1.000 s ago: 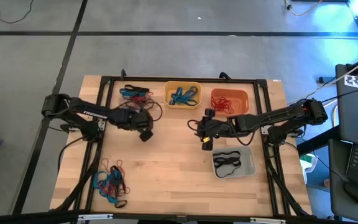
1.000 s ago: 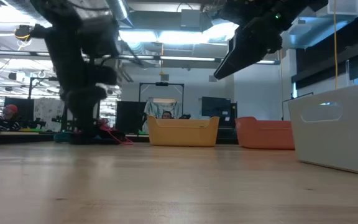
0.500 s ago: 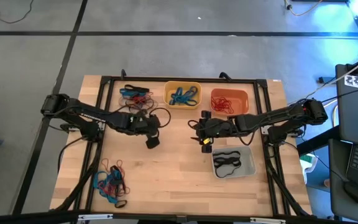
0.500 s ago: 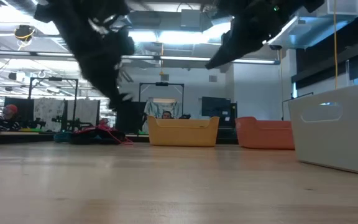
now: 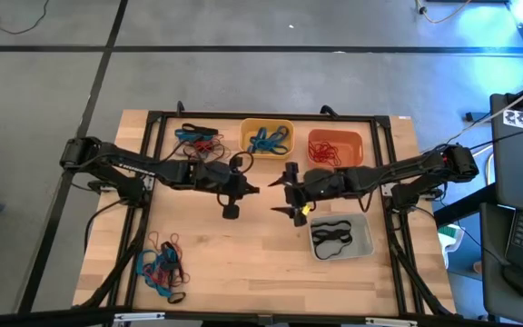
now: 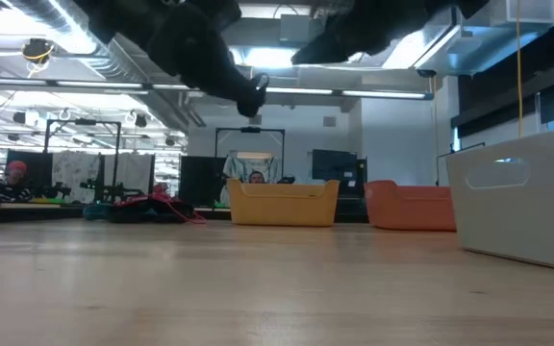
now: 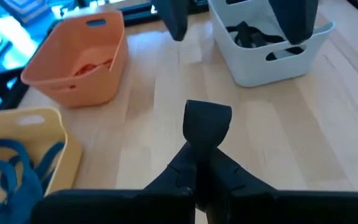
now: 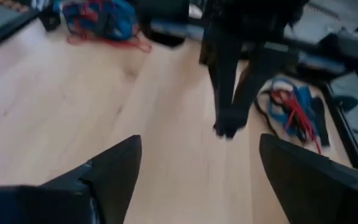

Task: Sort rubber bands into baskets
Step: Put the black rubber band into the white bin

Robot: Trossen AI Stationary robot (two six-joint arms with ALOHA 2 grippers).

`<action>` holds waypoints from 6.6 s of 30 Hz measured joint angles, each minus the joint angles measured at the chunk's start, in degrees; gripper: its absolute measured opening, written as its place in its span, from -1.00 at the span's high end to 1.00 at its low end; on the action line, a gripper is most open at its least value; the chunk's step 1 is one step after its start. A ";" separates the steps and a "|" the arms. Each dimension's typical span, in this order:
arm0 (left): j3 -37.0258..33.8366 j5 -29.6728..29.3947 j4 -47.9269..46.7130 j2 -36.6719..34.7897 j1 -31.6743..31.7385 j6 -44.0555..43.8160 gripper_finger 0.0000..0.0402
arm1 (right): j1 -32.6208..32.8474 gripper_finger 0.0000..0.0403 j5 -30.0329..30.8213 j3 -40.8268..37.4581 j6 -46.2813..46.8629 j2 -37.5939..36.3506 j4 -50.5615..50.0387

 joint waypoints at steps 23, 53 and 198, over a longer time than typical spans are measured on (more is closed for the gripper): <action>0.00 0.03 14.16 -0.02 -5.44 -0.02 0.93 | -0.02 -0.16 -1.19 0.00 5.01 0.74 9.17; 0.00 -0.03 14.04 -0.02 -5.35 -3.02 0.48 | 0.00 0.90 -2.09 0.04 2.88 2.60 14.29; -9.18 -17.68 -27.36 3.57 22.24 -33.04 0.22 | -4.57 -0.11 12.35 8.63 11.59 2.01 -11.95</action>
